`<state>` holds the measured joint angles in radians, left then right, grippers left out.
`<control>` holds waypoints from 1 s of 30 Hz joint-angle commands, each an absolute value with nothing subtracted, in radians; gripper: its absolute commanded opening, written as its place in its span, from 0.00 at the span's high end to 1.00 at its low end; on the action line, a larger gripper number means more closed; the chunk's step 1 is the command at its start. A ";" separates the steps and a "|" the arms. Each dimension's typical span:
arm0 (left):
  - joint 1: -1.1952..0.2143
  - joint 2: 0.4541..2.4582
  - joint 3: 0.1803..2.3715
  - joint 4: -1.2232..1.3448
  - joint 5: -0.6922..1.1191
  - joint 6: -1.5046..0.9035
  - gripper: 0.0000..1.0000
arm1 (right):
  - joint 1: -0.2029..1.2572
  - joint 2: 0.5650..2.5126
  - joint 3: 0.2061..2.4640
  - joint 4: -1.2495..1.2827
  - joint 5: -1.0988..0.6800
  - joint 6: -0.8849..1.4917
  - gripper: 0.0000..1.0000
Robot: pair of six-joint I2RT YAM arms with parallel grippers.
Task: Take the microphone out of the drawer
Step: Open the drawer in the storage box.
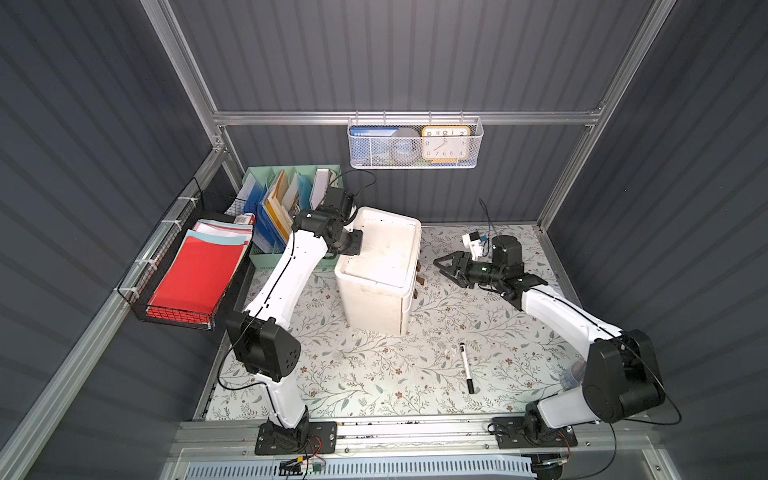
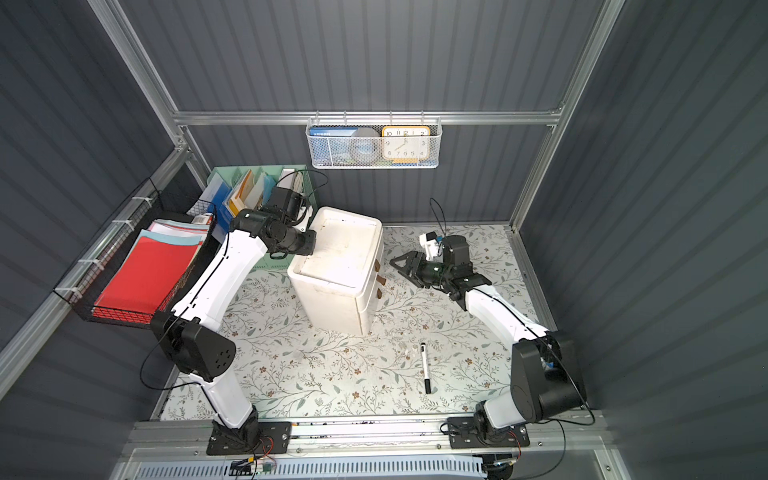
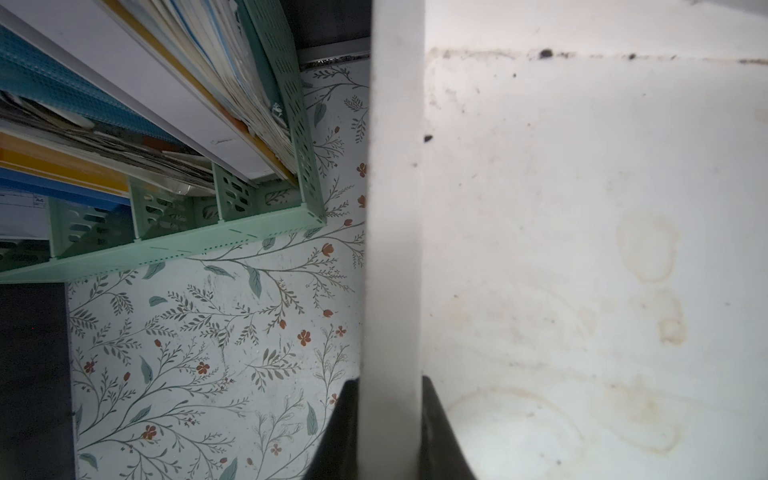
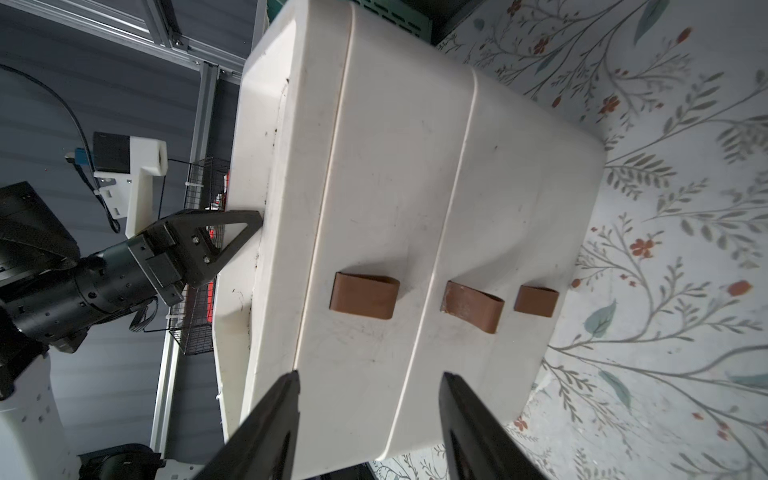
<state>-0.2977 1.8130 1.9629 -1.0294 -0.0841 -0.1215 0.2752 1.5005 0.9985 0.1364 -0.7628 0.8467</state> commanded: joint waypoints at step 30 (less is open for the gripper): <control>-0.284 1.791 1.916 -0.929 -0.115 -0.267 0.96 | 0.333 1.780 0.983 0.788 -0.853 1.221 0.58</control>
<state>-0.2985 1.8015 1.9373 -1.0027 -0.0822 -0.1448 0.3168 1.7897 0.9688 0.7277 -0.8200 1.1995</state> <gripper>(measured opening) 0.188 0.426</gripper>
